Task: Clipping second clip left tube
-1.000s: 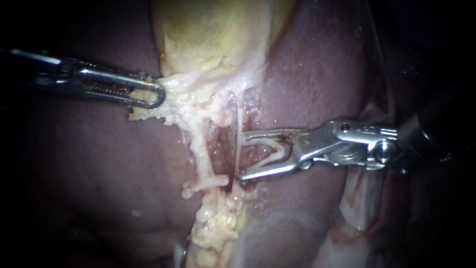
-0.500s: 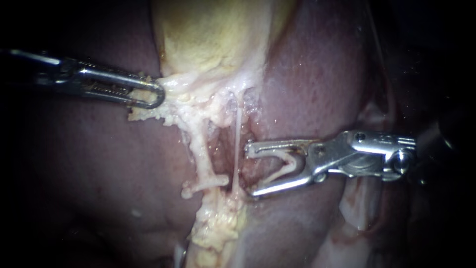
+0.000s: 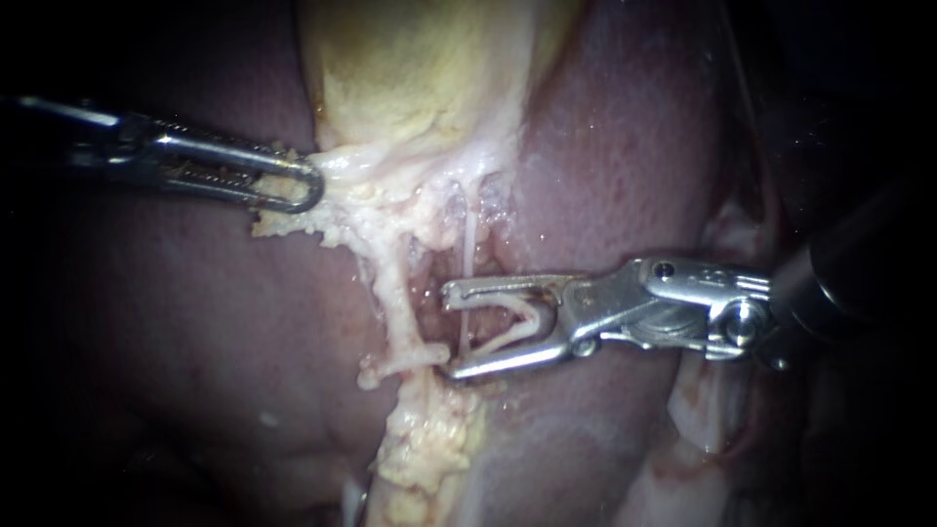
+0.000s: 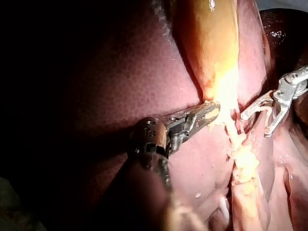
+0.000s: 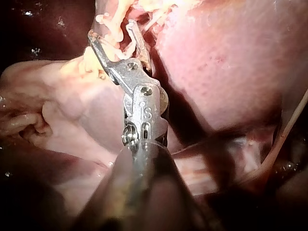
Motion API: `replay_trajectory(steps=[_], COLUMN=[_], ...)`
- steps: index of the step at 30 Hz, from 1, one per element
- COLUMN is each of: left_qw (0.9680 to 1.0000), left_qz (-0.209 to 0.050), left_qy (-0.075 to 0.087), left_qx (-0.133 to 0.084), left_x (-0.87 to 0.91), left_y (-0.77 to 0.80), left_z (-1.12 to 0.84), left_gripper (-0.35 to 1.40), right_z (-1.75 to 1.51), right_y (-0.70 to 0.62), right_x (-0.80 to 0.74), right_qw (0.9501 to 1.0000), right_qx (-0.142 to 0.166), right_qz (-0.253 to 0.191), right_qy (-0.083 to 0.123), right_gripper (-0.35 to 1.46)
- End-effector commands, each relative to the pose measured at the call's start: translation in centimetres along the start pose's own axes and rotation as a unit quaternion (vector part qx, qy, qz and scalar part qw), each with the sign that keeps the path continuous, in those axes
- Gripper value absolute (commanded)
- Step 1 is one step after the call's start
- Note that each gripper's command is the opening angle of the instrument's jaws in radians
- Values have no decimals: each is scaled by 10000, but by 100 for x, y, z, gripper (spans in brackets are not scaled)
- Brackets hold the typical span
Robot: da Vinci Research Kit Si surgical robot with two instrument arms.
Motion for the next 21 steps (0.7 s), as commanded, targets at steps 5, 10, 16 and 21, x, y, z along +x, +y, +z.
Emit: replay_trajectory(steps=[5,10,16,21], left_qw=[10000,10000,10000,10000], left_qz=[0,0,0,0], left_qy=[-1,-1,-1,-1], left_qx=[-1,-1,-1,0], left_x=[0,0,0,0], left_y=[0,0,0,0], left_z=[0,0,-1,-1], left_gripper=[-35,-35,-35,-35], right_z=[4,13,40,57], right_y=[9,14,19,21], right_x=[-15,-16,-17,-19], right_qw=[10000,10000,9993,9986], right_qx=[-19,-20,346,483], right_qz=[23,19,-16,-100], right_qy=[-15,-20,-134,-180], right_gripper=[49,48,47,46])
